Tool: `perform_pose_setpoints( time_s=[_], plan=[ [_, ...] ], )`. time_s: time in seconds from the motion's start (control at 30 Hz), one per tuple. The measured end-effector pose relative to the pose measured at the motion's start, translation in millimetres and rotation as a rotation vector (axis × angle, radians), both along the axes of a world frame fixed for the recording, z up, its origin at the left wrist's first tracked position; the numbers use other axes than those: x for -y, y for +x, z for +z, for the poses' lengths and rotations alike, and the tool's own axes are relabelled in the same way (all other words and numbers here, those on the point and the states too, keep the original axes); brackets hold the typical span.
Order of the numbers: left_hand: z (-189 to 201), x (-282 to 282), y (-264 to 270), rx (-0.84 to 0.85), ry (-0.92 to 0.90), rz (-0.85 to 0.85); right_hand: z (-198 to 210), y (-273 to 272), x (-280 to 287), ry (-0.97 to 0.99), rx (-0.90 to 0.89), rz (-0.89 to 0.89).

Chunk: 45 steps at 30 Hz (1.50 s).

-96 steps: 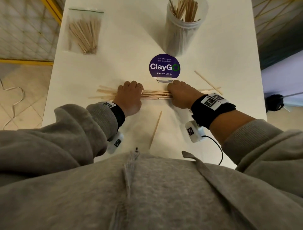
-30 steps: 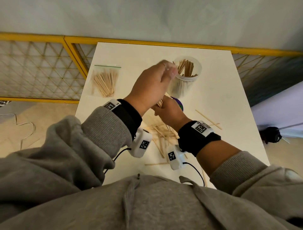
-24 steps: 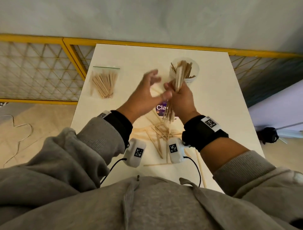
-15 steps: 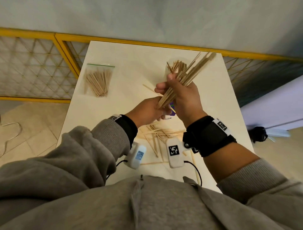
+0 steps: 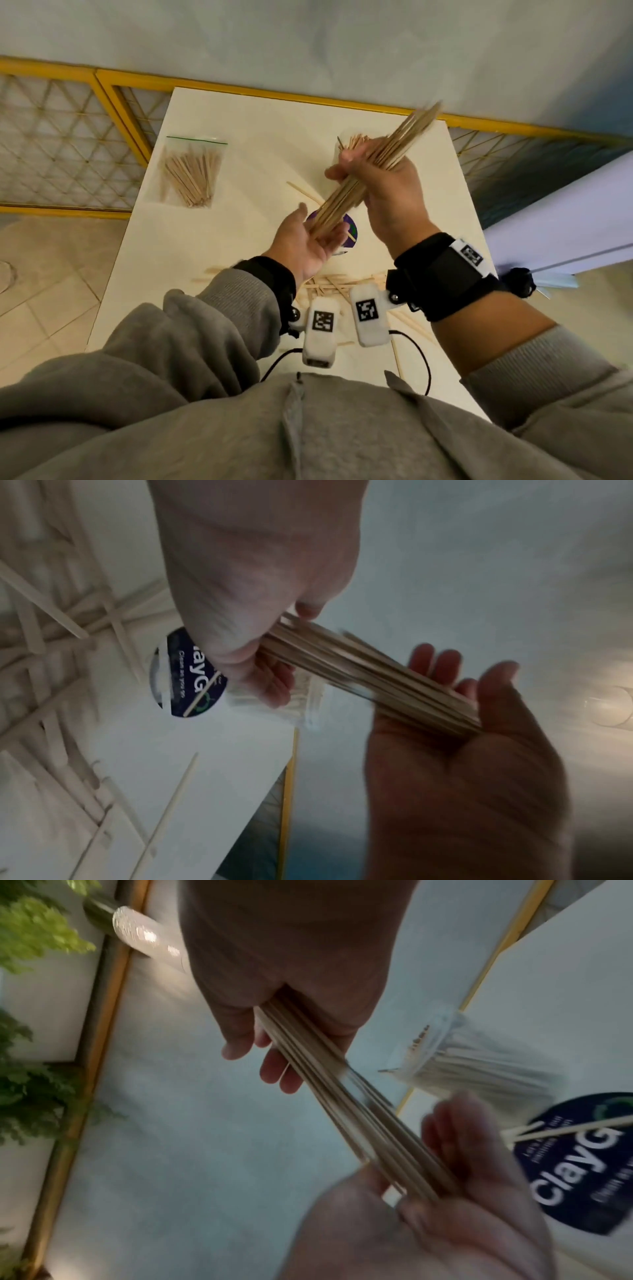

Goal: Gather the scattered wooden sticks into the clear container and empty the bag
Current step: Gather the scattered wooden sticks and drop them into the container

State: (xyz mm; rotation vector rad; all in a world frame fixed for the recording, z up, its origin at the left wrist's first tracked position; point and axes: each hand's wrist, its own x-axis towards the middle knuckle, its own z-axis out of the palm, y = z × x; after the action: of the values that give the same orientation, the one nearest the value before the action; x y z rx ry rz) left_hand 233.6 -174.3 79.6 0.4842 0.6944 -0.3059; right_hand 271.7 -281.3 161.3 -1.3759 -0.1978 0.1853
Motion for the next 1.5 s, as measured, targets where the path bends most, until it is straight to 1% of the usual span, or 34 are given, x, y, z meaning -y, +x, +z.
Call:
perform_pose_setpoints(
  time_s=[0.13,0.33,0.4,0.47,0.53,0.6,0.67,0.73,0.77,0.8,0.87,0.93,1.0,1.07,1.1,1.13,1.17,1.23,1.27,1.33,1.37,1.4,1.43,1.5],
  plan=[
    [7,10,1,-0.057,0.046,-0.046,-18,-7,-1,-0.045,-0.07,0.024],
    [-2,13,7,-0.098,0.063,-0.104,-37,-9,0,-0.141,-0.1,0.046],
    [-7,15,12,-0.093,0.093,-0.165,-47,-12,-2,-0.189,-0.14,0.028],
    [-17,15,17,-0.081,0.188,-0.267,-51,-3,-2,-0.194,-0.166,-0.009],
    [-27,10,26,-0.07,0.322,-0.355,-41,20,0,-0.194,-0.091,-0.085],
    [-36,0,37,-0.044,0.499,-0.387,-17,52,7,-0.12,0.018,-0.201],
    [-45,-13,49,0.053,0.758,-0.43,10,86,15,-0.012,0.129,-0.286],
    [-55,-24,68,0.216,1.086,-0.559,21,115,20,-0.029,0.211,-0.336],
    [-60,-28,78,0.261,1.239,-0.622,17,127,19,-0.075,0.203,-0.343],
    [-66,-32,87,0.268,1.366,-0.66,8,135,17,-0.136,0.171,-0.334],
    [-76,-37,103,0.261,1.531,-0.704,-19,145,17,-0.258,0.087,-0.276],
    [-84,-43,117,0.343,1.678,-0.785,-42,148,22,-0.353,0.085,-0.219],
    [-91,-50,129,0.41,1.822,-0.904,-50,149,33,-0.334,0.132,-0.238],
    [-100,-59,139,0.427,1.925,-1.073,-54,150,46,-0.232,0.178,-0.311],
    [-105,-61,143,0.437,1.957,-1.156,-57,147,55,-0.218,0.194,-0.353],
    [-109,-64,144,0.454,1.983,-1.222,-62,141,64,-0.251,0.202,-0.393],
    [-112,-65,143,0.477,2.003,-1.271,-70,134,72,-0.325,0.196,-0.431],
    [-118,-64,136,0.539,2.05,-1.305,-95,117,96,-0.546,0.124,-0.474],
    [-120,-63,128,0.56,2.07,-1.302,-111,107,110,-0.681,0.051,-0.456],
    [-123,-59,111,0.567,2.069,-1.254,-146,87,138,-0.952,-0.138,-0.335],
    [-123,-56,98,0.548,2.036,-1.231,-161,75,147,-1.044,-0.224,-0.249],
    [-125,-52,87,0.532,2.003,-1.209,-175,65,150,-1.106,-0.265,-0.163],
    [-126,-48,73,0.516,1.969,-1.202,-187,54,148,-1.148,-0.261,-0.082],
    [-126,-36,50,0.505,1.911,-1.197,-198,36,128,-1.223,-0.174,0.054]
  ],
)
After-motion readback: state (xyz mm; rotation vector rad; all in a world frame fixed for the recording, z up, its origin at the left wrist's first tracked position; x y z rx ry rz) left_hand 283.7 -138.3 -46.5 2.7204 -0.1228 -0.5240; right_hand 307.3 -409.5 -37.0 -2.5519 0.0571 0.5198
